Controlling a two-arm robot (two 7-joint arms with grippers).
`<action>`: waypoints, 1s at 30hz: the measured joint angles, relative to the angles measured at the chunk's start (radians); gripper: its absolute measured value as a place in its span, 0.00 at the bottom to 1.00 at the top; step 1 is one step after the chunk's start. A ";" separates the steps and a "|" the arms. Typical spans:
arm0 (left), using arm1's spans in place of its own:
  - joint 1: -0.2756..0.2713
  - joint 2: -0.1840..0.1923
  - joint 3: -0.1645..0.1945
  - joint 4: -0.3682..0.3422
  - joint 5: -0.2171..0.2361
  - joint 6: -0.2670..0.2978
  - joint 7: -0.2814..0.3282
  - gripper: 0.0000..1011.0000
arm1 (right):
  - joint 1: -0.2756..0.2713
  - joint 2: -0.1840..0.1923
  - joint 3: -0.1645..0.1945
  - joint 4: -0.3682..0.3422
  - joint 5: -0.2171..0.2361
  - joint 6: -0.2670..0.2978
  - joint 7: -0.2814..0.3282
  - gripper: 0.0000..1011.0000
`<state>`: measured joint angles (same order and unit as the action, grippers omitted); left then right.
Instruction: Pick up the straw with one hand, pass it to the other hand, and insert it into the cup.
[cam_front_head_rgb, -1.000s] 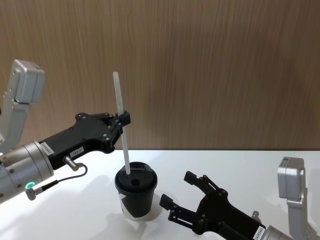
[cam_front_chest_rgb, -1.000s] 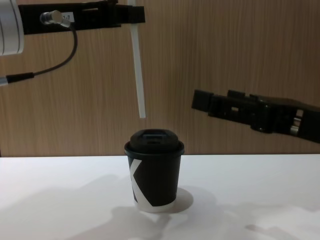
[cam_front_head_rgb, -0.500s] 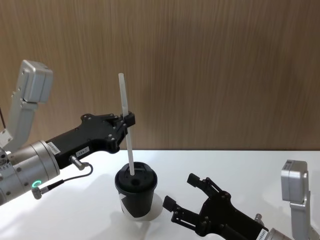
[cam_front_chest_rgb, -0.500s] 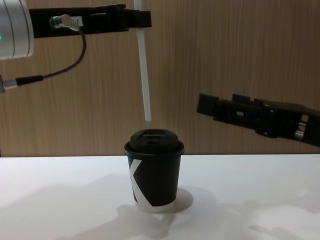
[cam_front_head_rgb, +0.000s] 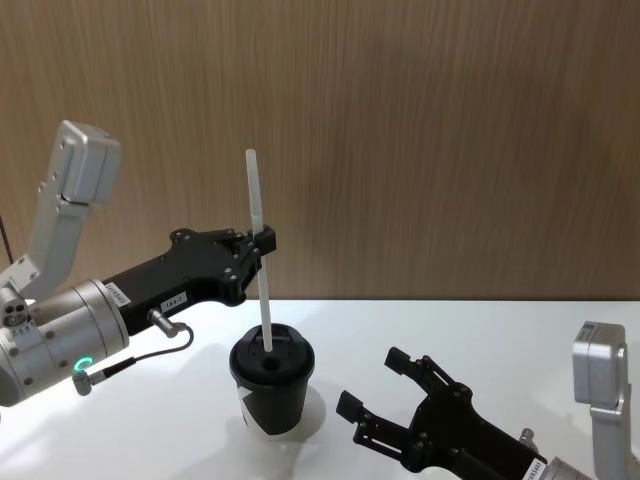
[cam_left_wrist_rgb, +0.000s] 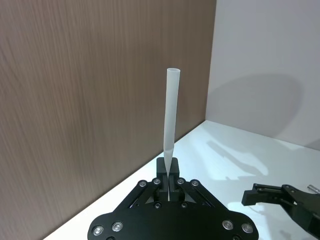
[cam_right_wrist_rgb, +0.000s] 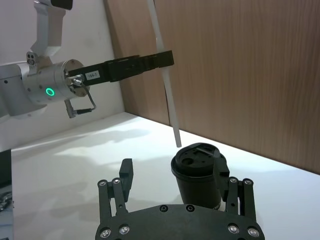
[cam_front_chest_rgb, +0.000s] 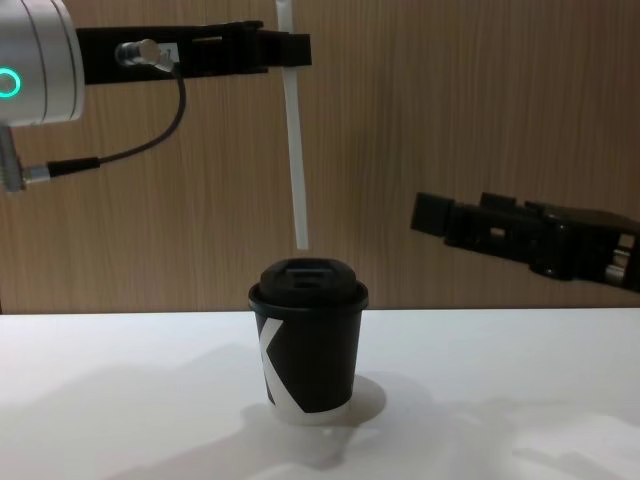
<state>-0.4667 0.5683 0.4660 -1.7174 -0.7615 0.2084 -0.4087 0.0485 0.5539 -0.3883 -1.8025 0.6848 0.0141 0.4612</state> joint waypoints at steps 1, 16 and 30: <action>-0.002 -0.001 0.001 0.003 0.003 0.002 0.000 0.01 | 0.000 0.001 0.001 0.000 0.000 0.000 0.000 0.99; -0.022 -0.017 0.016 0.033 0.034 0.017 0.008 0.01 | -0.002 0.009 0.012 0.000 -0.004 -0.004 0.000 0.99; -0.027 -0.023 0.022 0.045 0.061 0.026 0.002 0.01 | -0.007 0.011 0.015 -0.008 -0.021 0.004 -0.009 0.99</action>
<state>-0.4939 0.5453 0.4883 -1.6721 -0.7009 0.2343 -0.4065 0.0413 0.5645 -0.3734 -1.8106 0.6634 0.0180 0.4526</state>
